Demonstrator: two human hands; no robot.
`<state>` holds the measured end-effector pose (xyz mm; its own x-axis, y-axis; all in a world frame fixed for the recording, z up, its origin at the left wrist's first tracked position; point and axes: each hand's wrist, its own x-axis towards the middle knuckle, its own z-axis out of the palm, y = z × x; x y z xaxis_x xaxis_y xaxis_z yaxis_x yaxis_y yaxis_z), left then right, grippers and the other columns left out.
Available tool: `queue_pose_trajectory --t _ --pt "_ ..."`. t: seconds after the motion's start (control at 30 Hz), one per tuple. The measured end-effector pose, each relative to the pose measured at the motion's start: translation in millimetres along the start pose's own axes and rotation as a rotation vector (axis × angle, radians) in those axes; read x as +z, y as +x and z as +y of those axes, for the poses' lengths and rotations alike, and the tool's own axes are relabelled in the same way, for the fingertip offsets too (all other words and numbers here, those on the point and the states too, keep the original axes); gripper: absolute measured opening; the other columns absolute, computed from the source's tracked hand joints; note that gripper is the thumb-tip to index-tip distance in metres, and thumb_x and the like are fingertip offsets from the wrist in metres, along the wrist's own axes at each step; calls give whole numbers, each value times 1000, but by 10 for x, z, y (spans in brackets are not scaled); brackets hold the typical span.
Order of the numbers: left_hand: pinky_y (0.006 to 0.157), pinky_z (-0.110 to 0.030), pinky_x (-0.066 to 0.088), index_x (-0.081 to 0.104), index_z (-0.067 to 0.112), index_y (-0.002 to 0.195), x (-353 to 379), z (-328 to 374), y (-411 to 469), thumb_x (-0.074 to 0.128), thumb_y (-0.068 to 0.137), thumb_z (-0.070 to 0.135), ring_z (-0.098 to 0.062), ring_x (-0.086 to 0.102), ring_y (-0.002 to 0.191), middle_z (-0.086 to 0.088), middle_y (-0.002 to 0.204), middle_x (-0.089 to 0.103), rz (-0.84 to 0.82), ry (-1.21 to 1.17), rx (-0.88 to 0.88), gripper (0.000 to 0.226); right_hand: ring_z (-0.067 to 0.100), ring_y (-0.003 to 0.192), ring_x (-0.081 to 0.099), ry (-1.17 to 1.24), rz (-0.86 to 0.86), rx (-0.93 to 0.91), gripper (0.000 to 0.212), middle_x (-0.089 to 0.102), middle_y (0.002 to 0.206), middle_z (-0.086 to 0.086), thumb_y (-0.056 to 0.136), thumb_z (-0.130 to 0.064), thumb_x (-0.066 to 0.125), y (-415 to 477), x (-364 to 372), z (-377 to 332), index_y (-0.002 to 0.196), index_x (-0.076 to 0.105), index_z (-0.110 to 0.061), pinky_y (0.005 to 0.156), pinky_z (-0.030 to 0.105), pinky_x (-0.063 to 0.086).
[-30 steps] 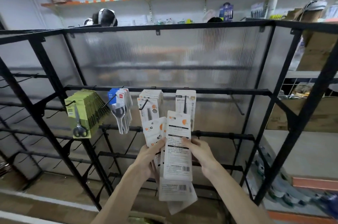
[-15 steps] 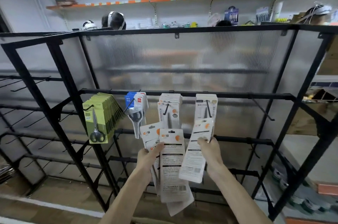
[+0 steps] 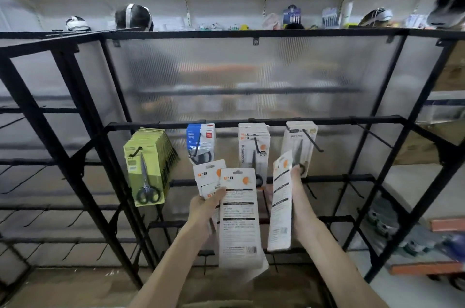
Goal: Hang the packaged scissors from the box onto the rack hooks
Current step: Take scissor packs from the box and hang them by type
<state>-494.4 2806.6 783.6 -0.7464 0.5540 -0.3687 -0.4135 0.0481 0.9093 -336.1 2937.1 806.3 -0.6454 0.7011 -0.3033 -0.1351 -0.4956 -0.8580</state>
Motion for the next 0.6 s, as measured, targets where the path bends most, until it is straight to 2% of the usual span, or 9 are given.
queue_pose_trajectory --t 0.07,0.1,0.17,0.23,0.3,0.37,0.4,0.47,0.6 --pt "66 -36 61 72 3 103 6 7 -22 74 91 10 -28 78 79 -13 91 79 -52 -6 -8 15 19 78 67 52 -20 20 78 72 83 3 84 -81 43 -53 108 55 111 66 -10 76 34 47" --pt "68 -37 61 72 2 104 8 9 -41 74 91 10 -29 78 80 -14 92 79 -78 -5 -16 15 20 85 71 54 -14 14 69 76 90 4 91 -72 43 -95 167 83 114 65 -11 80 37 51" --pt "79 -45 62 72 -1 106 -6 6 -45 75 90 9 -32 77 84 -16 94 79 -121 6 -15 19 25 104 70 -68 59 -50 53 73 113 9 95 -54 56 -117 251 163 127 56 -12 91 43 53" --pt "87 -52 60 72 -3 106 -35 2 -17 75 90 9 -34 77 88 -16 95 78 -144 26 -10 21 21 107 65 -240 167 -171 45 64 120 8 95 -37 65 -141 273 196 129 46 -14 89 35 53" --pt "90 -56 59 73 -2 105 -75 -14 23 75 90 10 -35 76 89 -16 95 78 -142 23 -6 19 13 103 64 -344 220 -287 33 64 113 1 96 -29 65 -168 298 144 125 52 -18 82 25 50" --pt "90 -57 58 73 -2 105 -112 -13 42 75 90 9 -36 76 91 -17 97 78 -134 4 -15 18 9 88 62 -469 267 -380 10 66 94 -6 99 -25 61 -172 316 21 105 63 -18 69 17 44" --pt "90 -57 58 73 -2 105 -136 -21 61 75 90 8 -37 76 91 -17 97 78 -121 -5 -20 18 8 78 58 -513 290 -418 8 63 83 -8 99 -22 59 -156 328 -35 93 63 -18 63 16 40" --pt "89 -56 59 73 -1 106 -188 -36 81 75 90 7 -36 76 90 -16 96 78 -94 4 -24 18 5 66 49 -561 323 -463 19 54 73 -10 100 -21 57 -95 341 -93 80 55 -22 58 19 34" --pt "89 -58 58 74 0 103 -322 -75 137 75 90 9 -37 76 90 -16 95 78 -37 2 -11 16 8 69 50 -592 377 -439 9 58 81 -6 100 -23 57 83 367 -80 96 58 -14 60 24 37"
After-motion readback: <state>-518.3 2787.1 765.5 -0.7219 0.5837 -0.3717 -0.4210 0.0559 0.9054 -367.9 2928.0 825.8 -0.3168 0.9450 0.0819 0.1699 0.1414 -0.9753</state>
